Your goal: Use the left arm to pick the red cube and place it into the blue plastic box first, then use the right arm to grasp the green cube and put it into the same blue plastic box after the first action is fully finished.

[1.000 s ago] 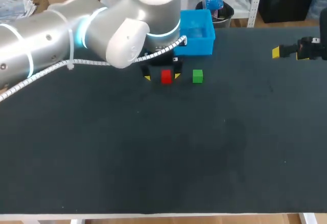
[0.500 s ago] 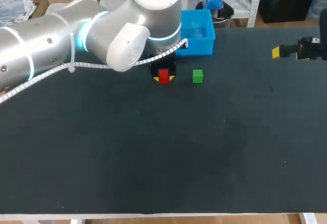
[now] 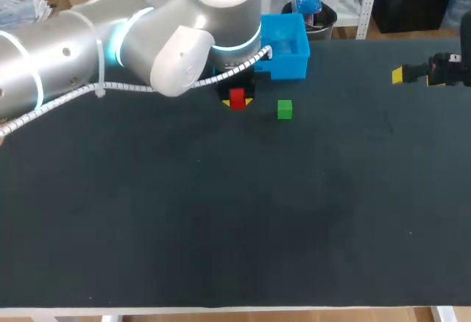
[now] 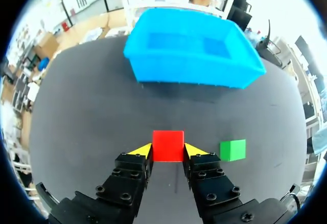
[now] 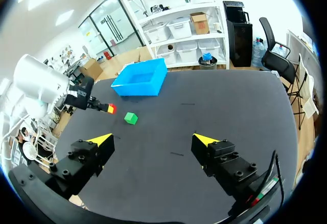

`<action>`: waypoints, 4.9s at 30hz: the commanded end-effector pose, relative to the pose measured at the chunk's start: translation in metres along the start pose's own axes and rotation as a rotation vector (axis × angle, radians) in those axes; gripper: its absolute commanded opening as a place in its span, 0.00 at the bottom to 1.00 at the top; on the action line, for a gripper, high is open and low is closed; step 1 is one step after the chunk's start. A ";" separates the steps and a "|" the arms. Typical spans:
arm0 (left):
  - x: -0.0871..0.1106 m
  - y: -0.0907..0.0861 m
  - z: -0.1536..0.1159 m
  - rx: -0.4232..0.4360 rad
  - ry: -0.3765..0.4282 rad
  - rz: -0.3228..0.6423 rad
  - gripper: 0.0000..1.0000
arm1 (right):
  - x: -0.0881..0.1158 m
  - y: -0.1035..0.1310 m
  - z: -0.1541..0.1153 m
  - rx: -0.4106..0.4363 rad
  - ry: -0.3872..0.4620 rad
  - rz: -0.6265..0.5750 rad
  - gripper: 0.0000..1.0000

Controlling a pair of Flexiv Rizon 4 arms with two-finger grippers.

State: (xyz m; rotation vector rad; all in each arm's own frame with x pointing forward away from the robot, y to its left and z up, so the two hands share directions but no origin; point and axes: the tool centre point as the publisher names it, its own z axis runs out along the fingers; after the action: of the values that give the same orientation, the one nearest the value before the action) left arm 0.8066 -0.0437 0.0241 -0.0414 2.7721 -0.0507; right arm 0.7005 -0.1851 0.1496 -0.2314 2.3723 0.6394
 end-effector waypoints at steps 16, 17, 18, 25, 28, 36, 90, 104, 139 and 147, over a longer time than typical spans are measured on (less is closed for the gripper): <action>-0.032 0.007 -0.080 0.019 -0.124 0.012 0.00 | 0.000 0.000 0.000 -0.001 0.000 -0.001 1.00; -0.033 0.007 -0.082 0.019 -0.130 0.014 0.00 | 0.000 0.000 0.000 -0.001 0.000 -0.001 1.00; -0.033 0.007 -0.083 0.019 -0.133 0.015 0.00 | 0.000 0.000 0.000 -0.001 0.000 -0.001 1.00; -0.036 0.009 -0.085 0.053 -0.152 0.017 0.00 | 0.000 0.000 0.000 -0.001 0.000 -0.001 1.00; -0.041 0.013 -0.086 0.075 -0.174 0.026 0.00 | 0.000 0.000 0.000 -0.001 0.000 -0.001 1.00; -0.064 0.022 -0.085 0.145 -0.241 0.076 0.00 | 0.000 0.000 0.000 -0.001 0.000 -0.001 1.00; -0.176 -0.005 0.019 0.269 -0.241 0.146 0.00 | 0.000 0.000 0.000 -0.001 0.000 -0.001 1.00; -0.175 -0.008 0.033 0.237 -0.190 0.163 0.00 | 0.000 0.000 0.000 -0.001 0.000 -0.001 1.00; -0.153 0.008 -0.055 0.209 -0.230 0.216 1.00 | 0.000 0.000 0.000 -0.001 0.000 -0.001 1.00; -0.112 0.037 -0.086 0.249 -0.241 0.213 1.00 | 0.000 0.000 0.000 -0.001 0.000 -0.001 1.00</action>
State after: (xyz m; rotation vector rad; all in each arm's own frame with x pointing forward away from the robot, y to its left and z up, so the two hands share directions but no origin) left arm 0.9467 -0.0295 0.1266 0.2927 2.5713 -0.2872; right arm 0.7005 -0.1851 0.1497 -0.2314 2.3723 0.6394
